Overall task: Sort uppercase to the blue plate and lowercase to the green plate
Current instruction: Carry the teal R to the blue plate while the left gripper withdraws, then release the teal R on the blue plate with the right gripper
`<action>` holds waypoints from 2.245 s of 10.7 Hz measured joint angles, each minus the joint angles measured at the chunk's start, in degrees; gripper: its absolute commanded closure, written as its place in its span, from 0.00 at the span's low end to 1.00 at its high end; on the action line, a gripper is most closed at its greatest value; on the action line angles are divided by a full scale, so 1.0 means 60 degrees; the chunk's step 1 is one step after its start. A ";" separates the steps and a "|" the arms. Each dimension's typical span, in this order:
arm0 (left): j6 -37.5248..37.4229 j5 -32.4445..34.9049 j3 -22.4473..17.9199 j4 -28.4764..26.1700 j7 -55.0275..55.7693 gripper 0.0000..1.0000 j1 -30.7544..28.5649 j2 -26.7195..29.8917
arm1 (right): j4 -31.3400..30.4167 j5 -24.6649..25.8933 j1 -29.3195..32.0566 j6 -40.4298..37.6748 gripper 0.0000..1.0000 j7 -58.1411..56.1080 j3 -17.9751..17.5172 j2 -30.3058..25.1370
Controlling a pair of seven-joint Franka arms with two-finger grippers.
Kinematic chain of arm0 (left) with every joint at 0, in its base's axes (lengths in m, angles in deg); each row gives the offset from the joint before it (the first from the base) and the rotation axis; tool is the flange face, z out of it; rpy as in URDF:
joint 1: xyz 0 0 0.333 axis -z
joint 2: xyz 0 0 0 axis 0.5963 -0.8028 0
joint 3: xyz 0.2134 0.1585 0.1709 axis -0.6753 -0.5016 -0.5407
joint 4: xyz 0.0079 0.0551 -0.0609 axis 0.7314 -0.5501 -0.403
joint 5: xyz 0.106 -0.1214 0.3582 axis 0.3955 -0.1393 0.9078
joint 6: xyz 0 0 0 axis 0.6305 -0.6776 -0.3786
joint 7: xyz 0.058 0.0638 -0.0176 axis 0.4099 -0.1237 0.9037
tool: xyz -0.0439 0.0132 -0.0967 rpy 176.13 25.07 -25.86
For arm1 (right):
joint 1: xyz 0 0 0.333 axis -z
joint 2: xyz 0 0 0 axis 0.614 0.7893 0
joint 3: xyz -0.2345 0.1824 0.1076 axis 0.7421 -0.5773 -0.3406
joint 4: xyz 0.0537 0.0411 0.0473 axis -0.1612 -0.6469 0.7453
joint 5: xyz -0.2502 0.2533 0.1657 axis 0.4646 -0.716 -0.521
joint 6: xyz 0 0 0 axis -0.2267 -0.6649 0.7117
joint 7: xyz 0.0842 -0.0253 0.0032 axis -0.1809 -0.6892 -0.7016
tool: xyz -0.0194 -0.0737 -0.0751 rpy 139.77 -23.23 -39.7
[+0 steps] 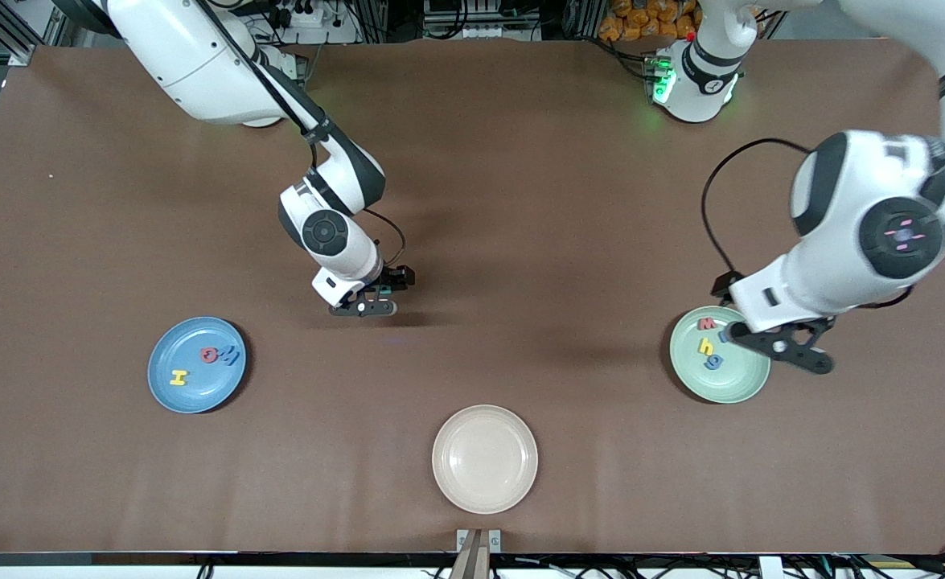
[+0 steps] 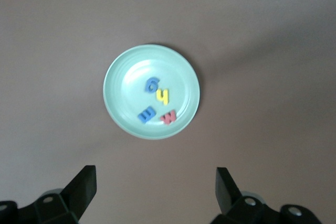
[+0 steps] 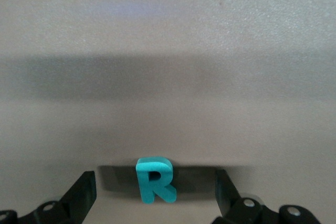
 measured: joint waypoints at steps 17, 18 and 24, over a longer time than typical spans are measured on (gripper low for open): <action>-0.1634 -0.0919 -0.0021 0.0445 0.3140 0.00 -0.0931 0.2130 | 0.1528 0.0983 0.3961 -0.1849 1.00 -0.7646 0.0876 -0.0835; -0.1638 -0.0911 0.0193 0.0445 0.3151 0.00 -0.1131 0.2138 | 0.1624 0.0986 0.4306 -0.1847 1.00 -0.8265 0.0882 -0.0807; -0.1795 -0.0760 0.1151 0.0445 0.3151 0.00 -0.2060 0.2240 | 0.2000 0.0988 0.4795 -0.1848 0.00 -0.9173 0.0891 -0.0550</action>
